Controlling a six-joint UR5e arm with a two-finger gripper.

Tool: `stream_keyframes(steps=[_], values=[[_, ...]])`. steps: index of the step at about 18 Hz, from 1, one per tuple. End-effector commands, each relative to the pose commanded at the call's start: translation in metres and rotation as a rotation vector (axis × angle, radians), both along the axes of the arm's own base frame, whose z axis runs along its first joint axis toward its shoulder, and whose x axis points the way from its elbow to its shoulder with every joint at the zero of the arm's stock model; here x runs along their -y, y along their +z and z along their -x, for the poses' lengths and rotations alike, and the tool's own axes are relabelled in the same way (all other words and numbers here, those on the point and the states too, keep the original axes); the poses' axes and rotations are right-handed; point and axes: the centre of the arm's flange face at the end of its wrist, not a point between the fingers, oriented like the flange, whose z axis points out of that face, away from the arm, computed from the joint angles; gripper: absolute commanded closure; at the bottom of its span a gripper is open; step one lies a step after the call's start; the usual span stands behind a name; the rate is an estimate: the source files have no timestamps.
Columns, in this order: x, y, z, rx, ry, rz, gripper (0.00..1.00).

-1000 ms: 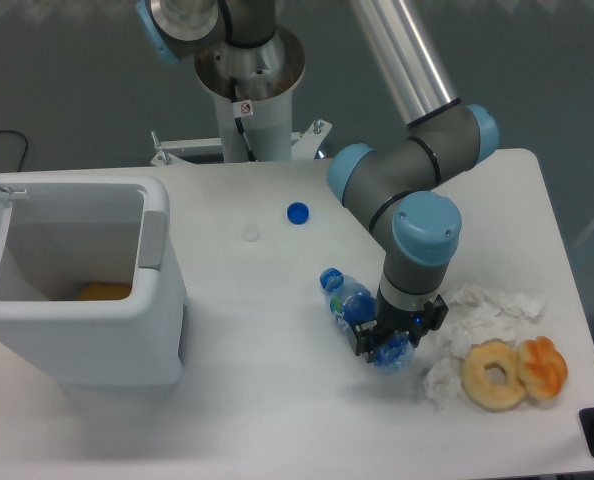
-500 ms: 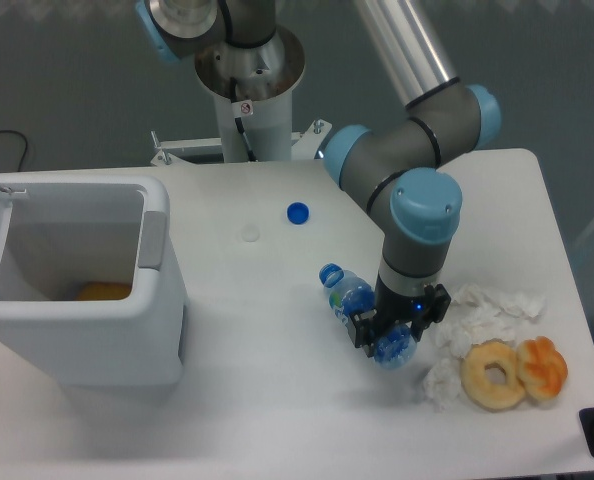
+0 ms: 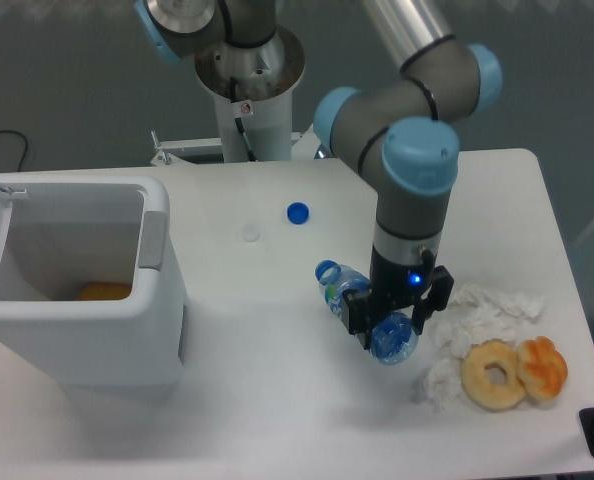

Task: Pick up the plastic bottle
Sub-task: 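Lift the gripped bottle up off the table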

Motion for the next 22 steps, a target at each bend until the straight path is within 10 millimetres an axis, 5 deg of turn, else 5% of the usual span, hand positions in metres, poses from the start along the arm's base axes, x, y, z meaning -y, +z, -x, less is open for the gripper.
stream_keyframes(steps=[12, 22], values=[[-0.009, 0.065, -0.052, -0.204, -0.416, -0.115, 0.21], [-0.012, 0.064, -0.058, -0.232, -0.515, -0.148, 0.21]])
